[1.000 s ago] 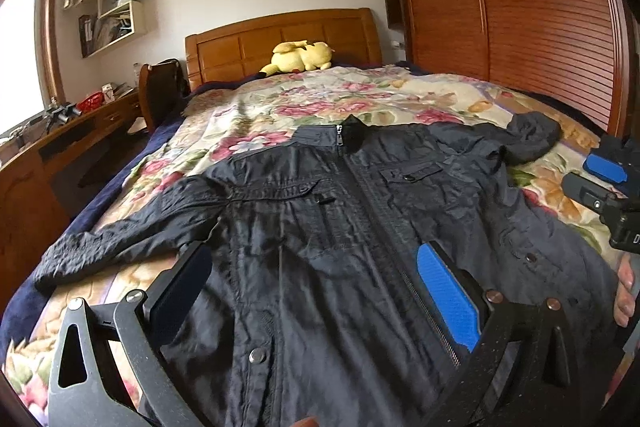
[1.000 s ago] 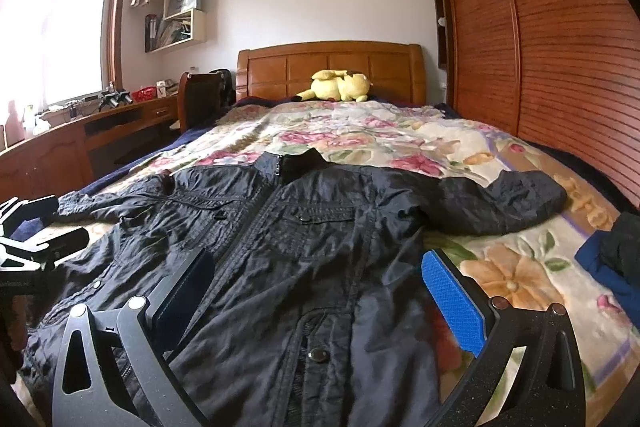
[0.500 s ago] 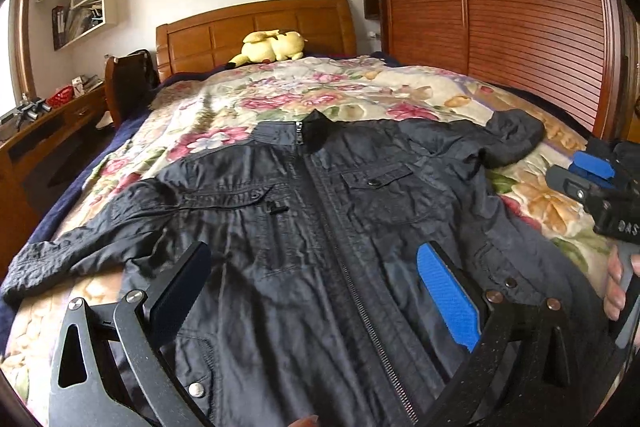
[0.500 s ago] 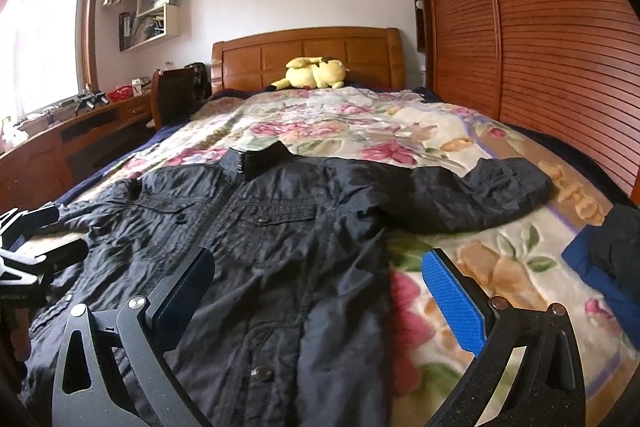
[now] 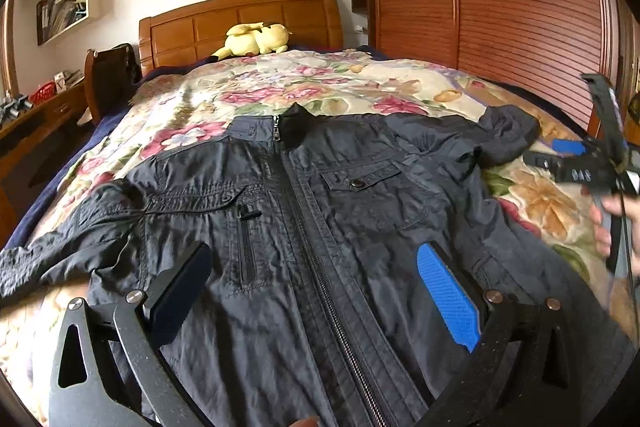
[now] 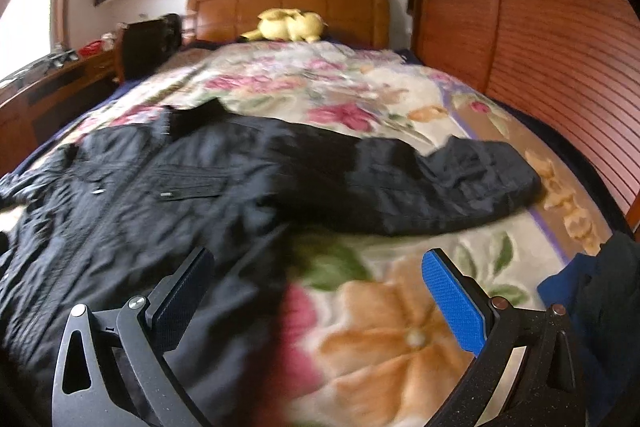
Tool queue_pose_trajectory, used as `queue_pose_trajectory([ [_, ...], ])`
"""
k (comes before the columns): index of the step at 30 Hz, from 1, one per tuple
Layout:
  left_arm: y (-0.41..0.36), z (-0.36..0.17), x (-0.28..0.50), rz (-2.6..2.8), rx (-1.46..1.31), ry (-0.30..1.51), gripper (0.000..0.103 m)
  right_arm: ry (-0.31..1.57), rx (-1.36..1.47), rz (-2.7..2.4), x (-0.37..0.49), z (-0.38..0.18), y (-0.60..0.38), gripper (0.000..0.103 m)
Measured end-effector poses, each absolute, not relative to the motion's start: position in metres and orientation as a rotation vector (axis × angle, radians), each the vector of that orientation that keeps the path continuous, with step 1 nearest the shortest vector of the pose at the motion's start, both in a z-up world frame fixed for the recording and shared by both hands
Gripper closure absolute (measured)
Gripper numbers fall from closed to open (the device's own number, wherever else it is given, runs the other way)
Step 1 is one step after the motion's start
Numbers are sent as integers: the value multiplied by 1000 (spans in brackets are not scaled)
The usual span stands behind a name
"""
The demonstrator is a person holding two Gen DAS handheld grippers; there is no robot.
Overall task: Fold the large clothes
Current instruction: 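Reach the right tool to the jacket sleeve cuff and close on it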
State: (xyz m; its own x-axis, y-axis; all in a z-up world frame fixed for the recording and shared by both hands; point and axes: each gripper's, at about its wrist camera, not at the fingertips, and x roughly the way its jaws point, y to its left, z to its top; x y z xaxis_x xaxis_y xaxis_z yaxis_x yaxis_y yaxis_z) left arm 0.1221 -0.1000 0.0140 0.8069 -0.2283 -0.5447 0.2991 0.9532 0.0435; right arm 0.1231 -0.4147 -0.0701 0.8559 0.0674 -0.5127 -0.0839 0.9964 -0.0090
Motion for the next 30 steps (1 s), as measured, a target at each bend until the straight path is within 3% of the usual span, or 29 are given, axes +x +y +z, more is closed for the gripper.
queue_pose_trajectory([
  [15,-112,-26,137,-307,154,678,0,715,180,-130,225,-86,-494,6],
  [21,-114,-32,136,-306,171,690,0,769,265,-178,247,-100,-510,16],
  [27,-109,-33,138,-310,149,699,0,790,245,-237,252,-95,-504,33],
  [30,-107,-32,137,-304,147,691,0,780,223,-232,252,-95,-500,63],
])
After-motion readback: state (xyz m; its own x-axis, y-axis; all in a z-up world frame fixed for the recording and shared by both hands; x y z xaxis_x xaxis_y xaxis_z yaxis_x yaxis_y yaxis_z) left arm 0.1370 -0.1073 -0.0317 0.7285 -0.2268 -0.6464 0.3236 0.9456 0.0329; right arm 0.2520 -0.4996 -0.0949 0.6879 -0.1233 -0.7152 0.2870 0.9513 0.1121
